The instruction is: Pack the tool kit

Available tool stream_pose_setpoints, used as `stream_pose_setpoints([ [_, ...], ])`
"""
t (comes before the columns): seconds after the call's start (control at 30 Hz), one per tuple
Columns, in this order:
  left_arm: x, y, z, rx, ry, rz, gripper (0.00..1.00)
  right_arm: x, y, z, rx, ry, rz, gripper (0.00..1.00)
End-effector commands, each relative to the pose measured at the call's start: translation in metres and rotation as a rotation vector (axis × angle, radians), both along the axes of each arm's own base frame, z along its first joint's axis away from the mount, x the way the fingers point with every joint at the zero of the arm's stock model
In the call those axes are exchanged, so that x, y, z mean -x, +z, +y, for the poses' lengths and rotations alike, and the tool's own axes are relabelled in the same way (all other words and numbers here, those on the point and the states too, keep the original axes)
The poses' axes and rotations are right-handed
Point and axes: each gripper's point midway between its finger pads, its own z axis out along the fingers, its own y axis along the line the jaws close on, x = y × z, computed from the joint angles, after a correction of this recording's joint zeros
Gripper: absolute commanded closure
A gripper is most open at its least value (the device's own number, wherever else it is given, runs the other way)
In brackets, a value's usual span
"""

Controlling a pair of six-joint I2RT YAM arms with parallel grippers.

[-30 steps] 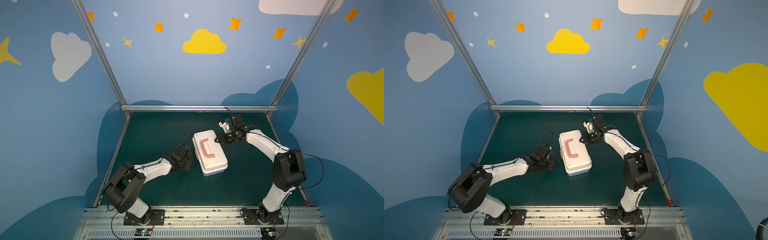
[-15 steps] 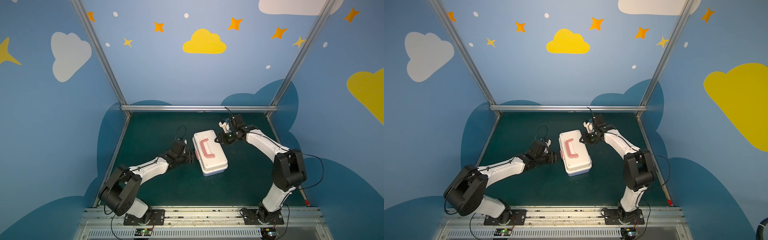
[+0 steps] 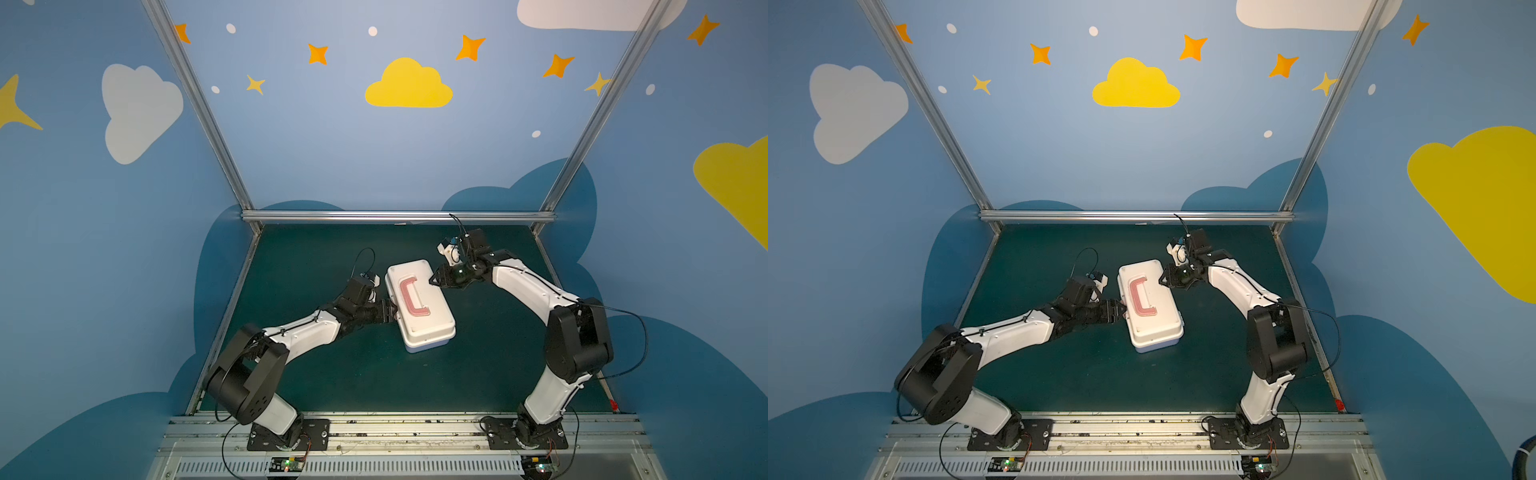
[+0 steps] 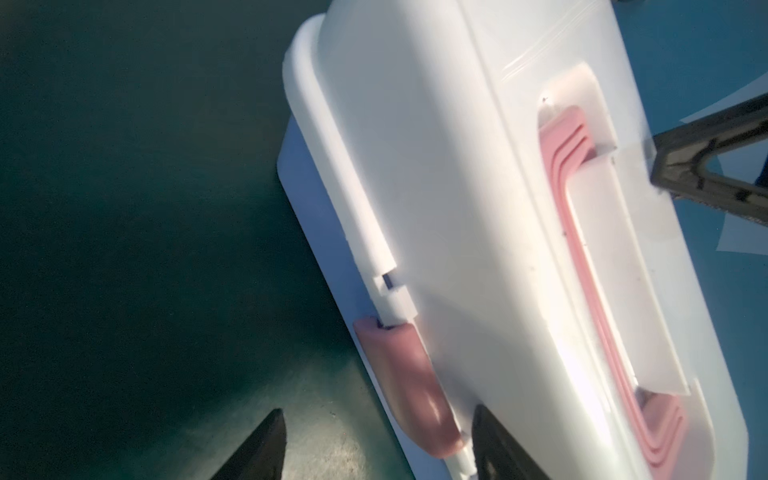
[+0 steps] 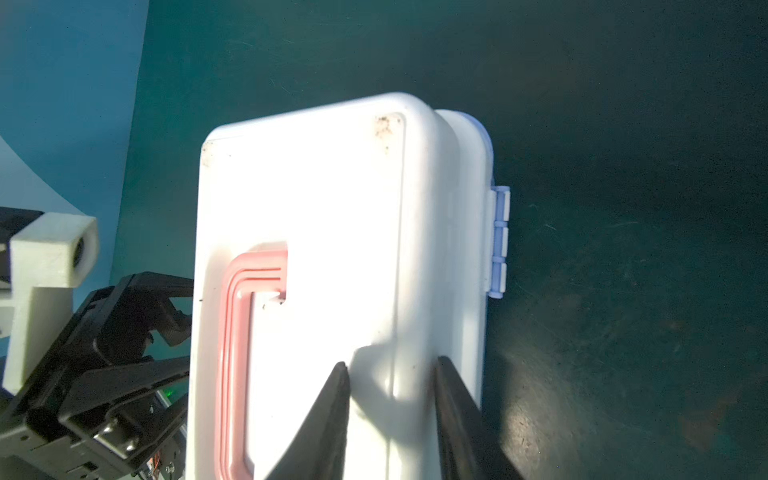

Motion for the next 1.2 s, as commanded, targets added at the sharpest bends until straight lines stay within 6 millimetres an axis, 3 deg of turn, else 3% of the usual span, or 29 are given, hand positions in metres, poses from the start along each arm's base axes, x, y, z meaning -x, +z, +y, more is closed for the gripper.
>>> stream_pose_setpoints([
  [0.0, -0.006, -0.001, -0.004, -0.011, -0.023, 0.001, 0.3, 0.051, -0.032, 0.017, -0.004, 0.097, 0.198, 0.67],
  [0.17, 0.003, -0.032, 0.028, -0.167, 0.06, 0.069, 0.4, 0.052, -0.032, 0.017, -0.001, 0.1, 0.196, 0.67],
  [0.37, 0.031, -0.064, 0.064, -0.333, 0.09, 0.15, 0.43, 0.051, -0.033, 0.016, 0.003, 0.101, 0.196, 0.66],
  [0.47, 0.036, -0.073, 0.071, -0.367, 0.087, 0.159, 0.43, 0.05, -0.033, 0.017, 0.001, 0.101, 0.198, 0.67],
  [0.57, 0.028, -0.068, 0.065, -0.349, 0.078, 0.113, 0.41, 0.049, -0.032, 0.017, -0.002, 0.1, 0.196, 0.67],
  [0.67, 0.017, -0.049, 0.056, -0.288, 0.087, 0.021, 0.41, 0.05, -0.03, 0.017, -0.001, 0.1, 0.195, 0.67],
  [0.83, 0.023, -0.023, 0.03, -0.174, -0.016, -0.152, 0.28, 0.052, -0.027, 0.015, 0.002, 0.105, 0.186, 0.67],
  [1.17, 0.022, -0.043, -0.005, -0.165, -0.127, -0.204, 0.1, 0.053, -0.028, 0.016, -0.005, 0.107, 0.188, 0.67],
])
